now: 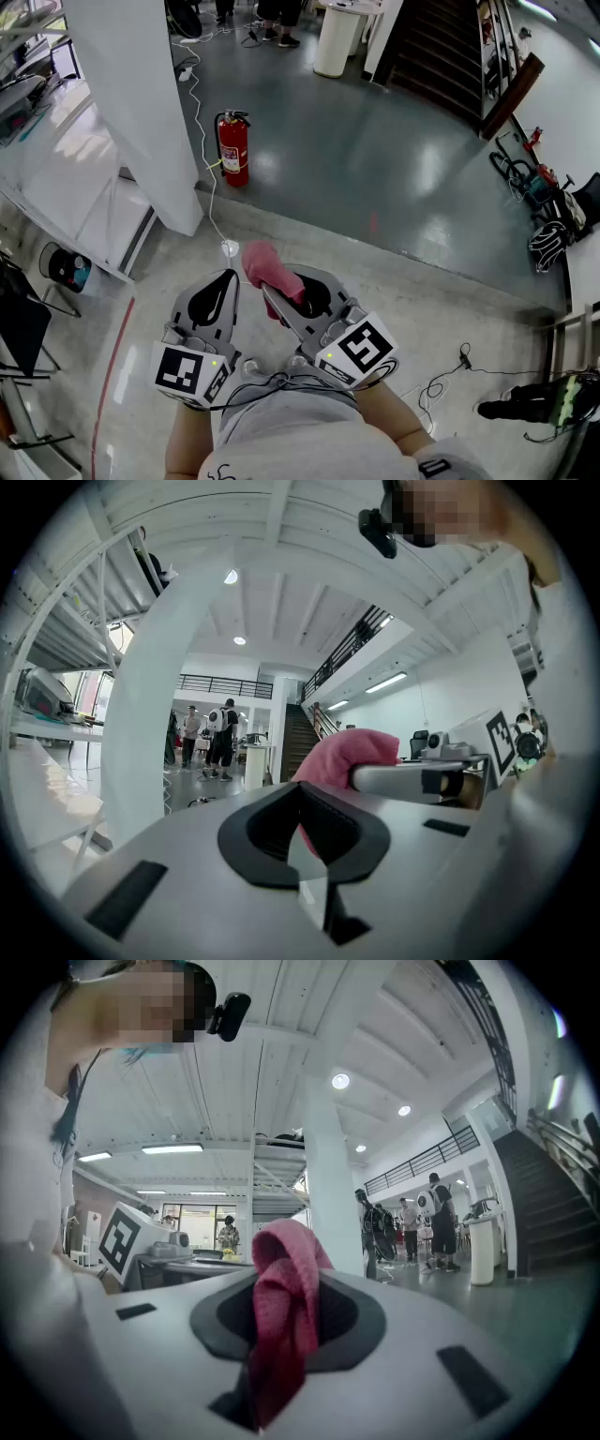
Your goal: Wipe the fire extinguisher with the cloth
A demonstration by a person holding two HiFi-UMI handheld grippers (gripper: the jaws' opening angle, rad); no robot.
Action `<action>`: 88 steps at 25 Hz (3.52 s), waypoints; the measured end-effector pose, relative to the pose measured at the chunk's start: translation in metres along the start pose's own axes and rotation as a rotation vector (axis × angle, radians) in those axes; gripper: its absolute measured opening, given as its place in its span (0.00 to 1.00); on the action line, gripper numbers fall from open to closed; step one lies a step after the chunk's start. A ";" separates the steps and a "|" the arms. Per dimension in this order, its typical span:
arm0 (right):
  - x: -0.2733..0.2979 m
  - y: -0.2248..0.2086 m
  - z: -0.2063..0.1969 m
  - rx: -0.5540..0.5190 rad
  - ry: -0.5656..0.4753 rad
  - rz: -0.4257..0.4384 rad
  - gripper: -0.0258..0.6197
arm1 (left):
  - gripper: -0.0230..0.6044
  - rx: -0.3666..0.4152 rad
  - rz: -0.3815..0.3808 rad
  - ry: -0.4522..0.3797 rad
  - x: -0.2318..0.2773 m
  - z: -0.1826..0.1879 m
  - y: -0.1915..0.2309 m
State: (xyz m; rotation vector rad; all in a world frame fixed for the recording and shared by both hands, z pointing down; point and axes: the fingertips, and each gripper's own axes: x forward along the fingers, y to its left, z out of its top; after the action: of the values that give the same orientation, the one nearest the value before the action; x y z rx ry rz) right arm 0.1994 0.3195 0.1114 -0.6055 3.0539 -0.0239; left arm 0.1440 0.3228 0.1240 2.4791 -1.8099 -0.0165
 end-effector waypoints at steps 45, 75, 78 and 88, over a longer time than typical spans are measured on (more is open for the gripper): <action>0.202 -0.205 -0.035 -0.041 0.100 -0.096 0.18 | 0.05 0.037 -0.003 0.038 0.189 0.008 0.193; 0.388 -0.299 -0.085 -0.060 0.168 -0.403 0.18 | 0.05 0.015 -0.314 0.111 0.306 -0.013 0.358; 0.416 -0.307 -0.096 -0.070 0.181 -0.447 0.18 | 0.05 0.014 -0.364 0.116 0.312 -0.019 0.383; 0.471 -0.357 -0.157 -0.197 0.297 -0.467 0.18 | 0.05 -0.026 -0.410 0.111 0.350 -0.064 0.421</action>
State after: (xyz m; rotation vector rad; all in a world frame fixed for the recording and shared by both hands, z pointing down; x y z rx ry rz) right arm -0.1041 -0.1888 0.2644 -1.4364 3.1244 0.1965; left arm -0.1464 -0.1343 0.2264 2.7220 -1.2280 0.0723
